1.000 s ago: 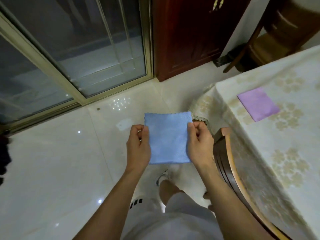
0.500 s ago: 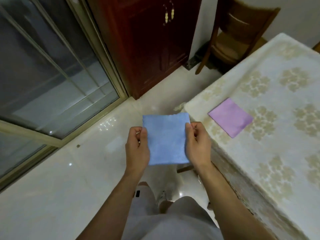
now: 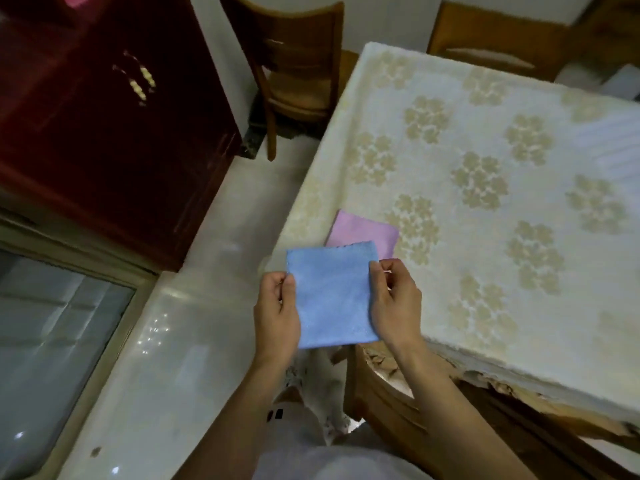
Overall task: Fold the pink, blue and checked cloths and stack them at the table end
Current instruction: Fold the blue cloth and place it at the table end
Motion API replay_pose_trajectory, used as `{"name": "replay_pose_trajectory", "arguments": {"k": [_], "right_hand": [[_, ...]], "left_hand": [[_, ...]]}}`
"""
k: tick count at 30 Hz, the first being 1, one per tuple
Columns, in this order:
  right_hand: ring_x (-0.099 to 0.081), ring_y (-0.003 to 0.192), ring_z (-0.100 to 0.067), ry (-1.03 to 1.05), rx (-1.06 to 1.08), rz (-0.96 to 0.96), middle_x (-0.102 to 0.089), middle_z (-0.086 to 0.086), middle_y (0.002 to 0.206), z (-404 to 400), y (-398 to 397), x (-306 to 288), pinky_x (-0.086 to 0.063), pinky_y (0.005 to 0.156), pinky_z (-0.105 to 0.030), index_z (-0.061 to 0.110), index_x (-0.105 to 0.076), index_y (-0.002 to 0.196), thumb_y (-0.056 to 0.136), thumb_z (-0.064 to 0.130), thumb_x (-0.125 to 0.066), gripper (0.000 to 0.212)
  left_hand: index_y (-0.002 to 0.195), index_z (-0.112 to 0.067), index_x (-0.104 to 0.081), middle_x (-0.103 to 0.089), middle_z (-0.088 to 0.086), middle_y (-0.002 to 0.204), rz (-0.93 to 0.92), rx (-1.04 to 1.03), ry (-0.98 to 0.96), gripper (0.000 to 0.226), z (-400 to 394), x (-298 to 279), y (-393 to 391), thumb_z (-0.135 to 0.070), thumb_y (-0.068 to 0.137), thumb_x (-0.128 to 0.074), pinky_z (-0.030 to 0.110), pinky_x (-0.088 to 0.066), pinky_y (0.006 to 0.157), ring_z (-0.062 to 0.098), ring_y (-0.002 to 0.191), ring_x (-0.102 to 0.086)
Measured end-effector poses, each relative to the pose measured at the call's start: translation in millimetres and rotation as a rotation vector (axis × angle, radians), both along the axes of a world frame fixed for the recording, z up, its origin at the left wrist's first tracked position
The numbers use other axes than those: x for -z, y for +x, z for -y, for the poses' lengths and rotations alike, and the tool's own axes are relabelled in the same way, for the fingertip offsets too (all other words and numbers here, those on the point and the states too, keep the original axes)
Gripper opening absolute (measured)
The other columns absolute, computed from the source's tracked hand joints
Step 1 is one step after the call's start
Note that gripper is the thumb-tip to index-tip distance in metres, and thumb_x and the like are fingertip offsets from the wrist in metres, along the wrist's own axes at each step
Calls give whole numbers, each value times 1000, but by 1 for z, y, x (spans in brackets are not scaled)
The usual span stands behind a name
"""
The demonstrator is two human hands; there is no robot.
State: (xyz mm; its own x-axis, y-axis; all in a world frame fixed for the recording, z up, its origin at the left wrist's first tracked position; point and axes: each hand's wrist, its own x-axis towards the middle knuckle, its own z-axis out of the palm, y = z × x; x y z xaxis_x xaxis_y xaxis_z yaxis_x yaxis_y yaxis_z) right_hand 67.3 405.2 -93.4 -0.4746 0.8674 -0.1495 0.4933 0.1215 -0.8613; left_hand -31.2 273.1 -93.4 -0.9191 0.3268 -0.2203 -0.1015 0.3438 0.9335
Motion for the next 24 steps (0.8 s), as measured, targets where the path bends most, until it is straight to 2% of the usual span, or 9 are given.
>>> {"name": "replay_pose_trajectory", "arguments": {"k": [6,7,9,12,15,18,21,24], "right_hand": [[-57,65,-10,-37,167,86,-62,0,74,-26,-5,12,-38,57,-30,18,-57,90,104,35,-47,24],[-57,65,-11,-35,190,98,-62,0,74,-29,-8,16,-38,57,-30,17,-57,90,104,35,-47,24],[-56,61,-8,-49,229,116,-61,1,72,-35,-13,22,-35,52,-21,17,-56,91,104,34,-47,23],[-56,62,-5,-61,273,139,-60,3,68,-44,-21,34,-34,50,-19,19,-55,93,104,34,-46,21],[-57,63,-7,-62,300,181,-61,6,70,-53,-28,45,-35,53,-23,19,-54,95,105,34,-45,20],[-58,65,-8,-57,291,235,-60,7,72,-65,-37,56,-35,54,-23,18,-53,97,105,34,-42,21],[-59,66,-13,-56,266,299,-59,6,73,-77,-47,69,-36,53,-26,19,-51,100,106,36,-40,21],[-60,70,-24,-56,252,359,-60,2,76,-86,-56,83,-37,57,-32,20,-49,103,106,36,-37,21]], "left_hand": [[82,-24,-48,-50,-4,69,15,227,-54,20,-51,23,-33,-24,102,-47,26,-37,59,3,60,-43],[82,-23,-47,-50,-4,68,12,255,-72,21,-57,25,-38,-25,102,-47,26,-36,58,4,59,-42],[81,-22,-45,-48,-4,65,-16,308,-119,22,-69,30,-47,-26,102,-46,23,-34,55,4,57,-43],[81,-24,-42,-47,-5,62,-77,386,-181,22,-85,40,-60,-27,102,-46,19,-33,52,5,56,-46],[82,-26,-40,-50,-7,65,-115,447,-227,21,-99,51,-71,-28,103,-44,20,-33,52,7,59,-49],[86,-22,-43,-53,-7,67,-121,456,-274,18,-114,66,-79,-29,103,-44,30,-26,56,14,63,-52],[88,-21,-43,-59,1,76,-155,441,-322,18,-126,83,-86,-31,102,-43,31,-29,61,27,72,-56],[91,-18,-48,-63,8,87,-200,427,-366,17,-137,94,-91,-30,102,-45,32,-32,65,31,82,-58]]}}
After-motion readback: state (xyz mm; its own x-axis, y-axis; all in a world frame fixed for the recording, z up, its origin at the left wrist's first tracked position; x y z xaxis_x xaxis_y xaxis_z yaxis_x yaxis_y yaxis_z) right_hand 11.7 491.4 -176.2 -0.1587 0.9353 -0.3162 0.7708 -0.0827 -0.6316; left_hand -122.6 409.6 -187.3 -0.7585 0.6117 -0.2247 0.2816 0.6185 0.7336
